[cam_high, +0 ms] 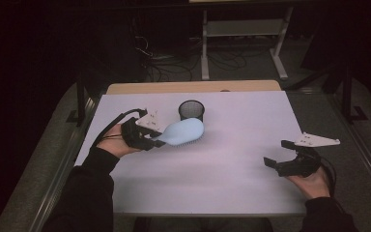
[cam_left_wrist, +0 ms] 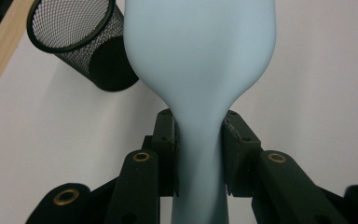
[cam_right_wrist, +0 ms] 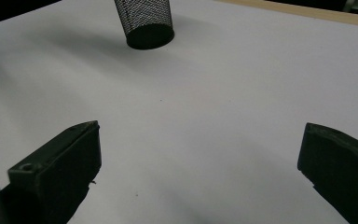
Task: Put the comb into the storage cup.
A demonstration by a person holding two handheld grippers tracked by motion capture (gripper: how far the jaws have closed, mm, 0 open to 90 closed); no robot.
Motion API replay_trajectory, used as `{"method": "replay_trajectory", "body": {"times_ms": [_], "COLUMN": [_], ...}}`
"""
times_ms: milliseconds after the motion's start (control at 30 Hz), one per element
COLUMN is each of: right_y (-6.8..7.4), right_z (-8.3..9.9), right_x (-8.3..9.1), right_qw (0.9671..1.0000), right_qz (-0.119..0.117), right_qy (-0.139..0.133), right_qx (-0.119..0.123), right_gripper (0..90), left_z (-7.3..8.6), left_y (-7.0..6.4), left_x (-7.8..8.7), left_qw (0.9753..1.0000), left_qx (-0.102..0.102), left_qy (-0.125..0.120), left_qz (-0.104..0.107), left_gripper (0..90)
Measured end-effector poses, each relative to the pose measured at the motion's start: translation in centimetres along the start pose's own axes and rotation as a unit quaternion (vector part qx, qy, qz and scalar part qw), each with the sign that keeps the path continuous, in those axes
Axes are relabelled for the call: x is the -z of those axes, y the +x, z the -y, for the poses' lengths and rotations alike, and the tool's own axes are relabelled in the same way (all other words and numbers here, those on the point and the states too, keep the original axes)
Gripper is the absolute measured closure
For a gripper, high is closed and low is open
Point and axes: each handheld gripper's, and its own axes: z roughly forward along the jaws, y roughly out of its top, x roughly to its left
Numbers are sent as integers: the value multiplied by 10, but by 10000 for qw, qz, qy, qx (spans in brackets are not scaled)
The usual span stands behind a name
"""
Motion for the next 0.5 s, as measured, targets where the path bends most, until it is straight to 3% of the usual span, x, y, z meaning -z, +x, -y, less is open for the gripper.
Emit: {"method": "replay_trajectory", "body": {"times_ms": [500], "right_y": [10], "right_z": [-13], "right_x": [-4], "right_qw": [9997], "right_qz": [-192], "right_qy": [113], "right_qx": [63], "right_gripper": [0], "left_z": [-19], "left_y": [1], "left_x": [11], "left_qw": [9997], "left_qx": [-55], "left_qy": [-168], "left_qz": [-154], "left_gripper": [703]}}
